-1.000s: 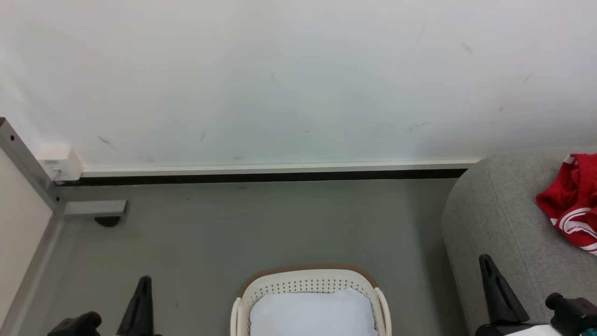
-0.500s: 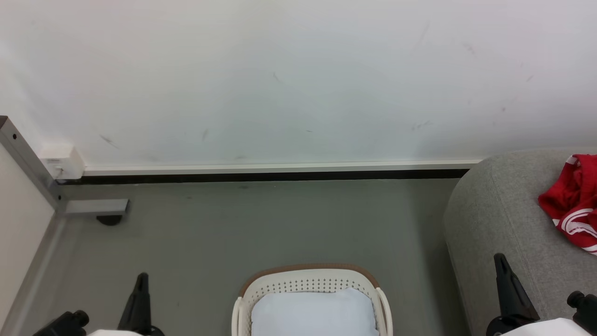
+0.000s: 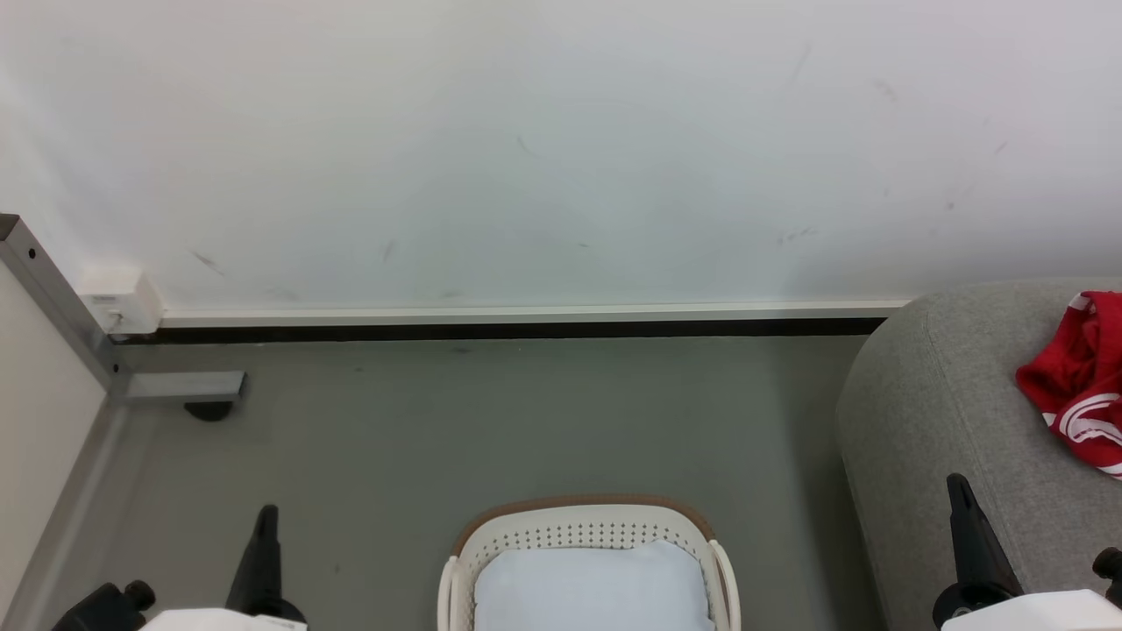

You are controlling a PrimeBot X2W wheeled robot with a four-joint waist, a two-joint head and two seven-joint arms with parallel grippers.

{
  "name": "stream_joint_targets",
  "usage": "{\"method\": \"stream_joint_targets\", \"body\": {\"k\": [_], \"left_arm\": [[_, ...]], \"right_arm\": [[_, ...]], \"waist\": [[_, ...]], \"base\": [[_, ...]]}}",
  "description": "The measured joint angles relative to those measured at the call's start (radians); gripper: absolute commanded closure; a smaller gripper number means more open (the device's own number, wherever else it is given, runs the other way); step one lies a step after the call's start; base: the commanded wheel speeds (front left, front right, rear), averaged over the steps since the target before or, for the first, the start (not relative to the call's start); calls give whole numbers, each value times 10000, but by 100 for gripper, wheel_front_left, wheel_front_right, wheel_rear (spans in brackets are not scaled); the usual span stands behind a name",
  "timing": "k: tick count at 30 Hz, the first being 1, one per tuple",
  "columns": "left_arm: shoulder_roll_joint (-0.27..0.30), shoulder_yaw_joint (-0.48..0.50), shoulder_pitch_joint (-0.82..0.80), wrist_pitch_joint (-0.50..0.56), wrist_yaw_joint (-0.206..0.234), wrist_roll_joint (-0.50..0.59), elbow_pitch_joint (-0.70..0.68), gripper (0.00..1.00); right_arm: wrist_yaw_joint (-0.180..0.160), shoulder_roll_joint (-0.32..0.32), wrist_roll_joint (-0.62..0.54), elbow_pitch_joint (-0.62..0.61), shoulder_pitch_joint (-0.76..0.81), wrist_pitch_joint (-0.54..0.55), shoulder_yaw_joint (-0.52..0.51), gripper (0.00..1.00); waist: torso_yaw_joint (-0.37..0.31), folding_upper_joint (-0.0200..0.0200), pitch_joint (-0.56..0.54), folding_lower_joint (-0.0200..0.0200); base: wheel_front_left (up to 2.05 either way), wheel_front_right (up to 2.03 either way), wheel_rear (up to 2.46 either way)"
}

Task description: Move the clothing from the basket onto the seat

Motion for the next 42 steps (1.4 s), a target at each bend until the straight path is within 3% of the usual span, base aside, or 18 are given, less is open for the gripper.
{"method": "stream_joint_targets", "body": {"k": [42], "left_arm": [[-284,481,-400,1208,-128,-4111,-52,100]], "right_arm": [[0,82,4128,157,-305,930,-734,100]], "waist": [[154,0,35,0]], "base": [[0,0,0]]}}
